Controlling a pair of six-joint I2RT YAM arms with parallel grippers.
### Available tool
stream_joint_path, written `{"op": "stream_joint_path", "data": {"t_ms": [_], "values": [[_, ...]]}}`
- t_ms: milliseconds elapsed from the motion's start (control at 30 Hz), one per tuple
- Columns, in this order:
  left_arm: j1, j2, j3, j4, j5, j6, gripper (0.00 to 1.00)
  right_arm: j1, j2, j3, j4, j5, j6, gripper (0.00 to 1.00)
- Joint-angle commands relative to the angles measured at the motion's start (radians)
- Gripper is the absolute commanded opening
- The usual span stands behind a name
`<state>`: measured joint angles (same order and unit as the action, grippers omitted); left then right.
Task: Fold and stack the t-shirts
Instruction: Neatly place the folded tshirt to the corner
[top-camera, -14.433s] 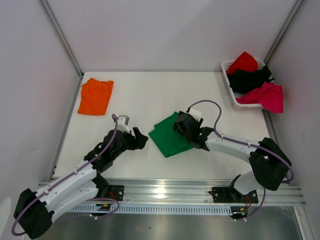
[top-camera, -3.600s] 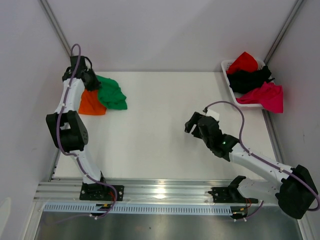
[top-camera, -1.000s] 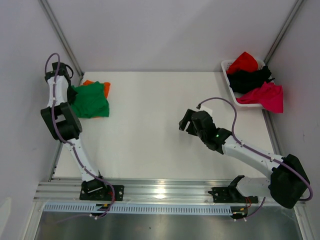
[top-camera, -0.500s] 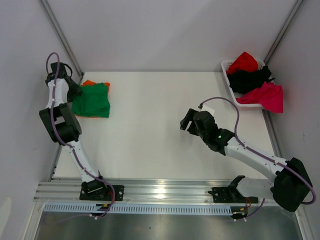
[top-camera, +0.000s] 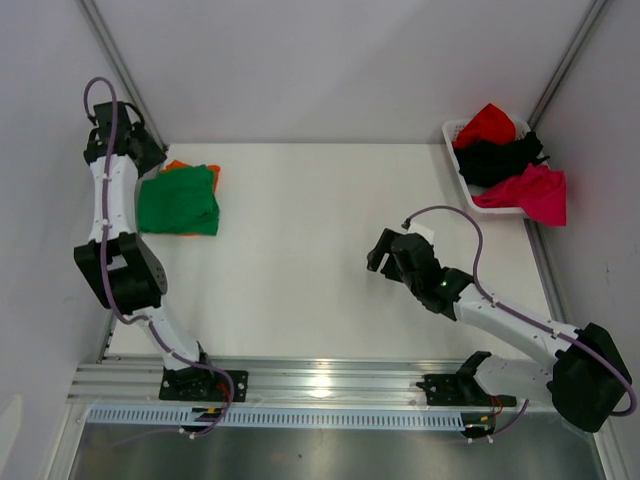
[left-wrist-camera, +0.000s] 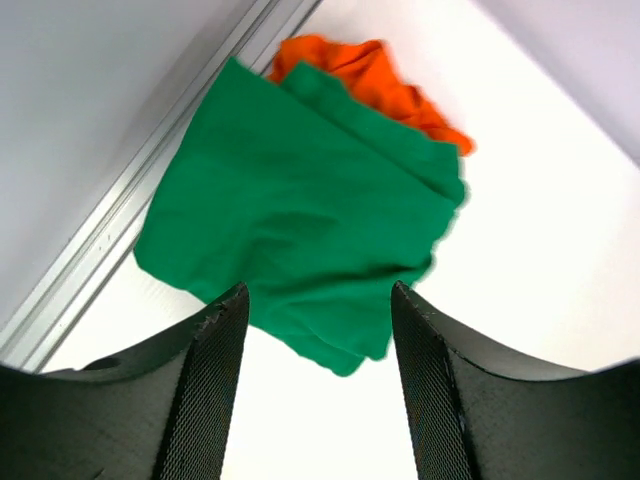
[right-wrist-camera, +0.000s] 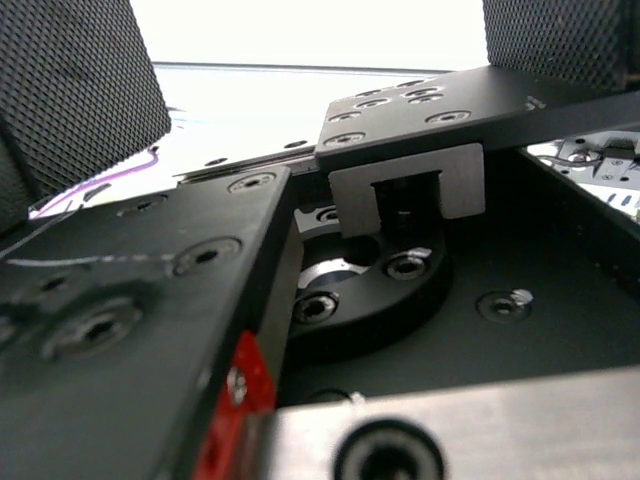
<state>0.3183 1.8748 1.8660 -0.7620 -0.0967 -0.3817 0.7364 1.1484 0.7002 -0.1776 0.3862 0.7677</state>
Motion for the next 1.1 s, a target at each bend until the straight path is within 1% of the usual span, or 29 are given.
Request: {"op": "stream_joint_path", "data": {"t_ms": [0,33,133,333,467,567,700,867,933,1067], "values": [[-0.028,-0.1,-0.002,0.041,-0.045,0.055,0.63,0.001,-0.033,-0.024,0.012,0.029,0.012,0.8],[-0.028,-0.105,-0.017,0.05,-0.029,0.058,0.64,0.003,-0.033,-0.027,0.018,0.026,0.012,0.8],[-0.028,-0.082,-0.033,0.072,0.041,0.044,0.64,0.001,-0.029,-0.034,0.029,0.023,0.019,0.8],[-0.039,0.067,-0.005,0.035,0.078,-0.008,0.63,0.001,-0.056,-0.059,0.03,0.043,0.03,0.8],[-0.041,0.145,0.056,0.026,0.089,-0.063,0.63,-0.005,-0.099,-0.076,0.015,0.069,0.03,0.8],[-0.039,0.21,0.099,0.004,0.147,-0.1,0.63,-0.008,-0.136,-0.091,0.013,0.077,0.045,0.8],[-0.039,0.296,0.206,-0.052,0.158,-0.152,0.62,-0.009,-0.177,-0.108,0.013,0.072,0.085,0.8],[-0.038,0.33,0.219,-0.062,0.137,-0.186,0.61,-0.009,-0.274,-0.145,-0.017,0.089,0.122,0.8],[-0.035,0.337,0.217,-0.057,0.144,-0.201,0.62,-0.009,-0.305,-0.156,-0.054,0.115,0.127,0.8],[-0.021,0.362,0.226,-0.063,0.236,-0.235,0.62,-0.014,-0.4,-0.151,-0.121,0.166,0.122,0.8]]}}
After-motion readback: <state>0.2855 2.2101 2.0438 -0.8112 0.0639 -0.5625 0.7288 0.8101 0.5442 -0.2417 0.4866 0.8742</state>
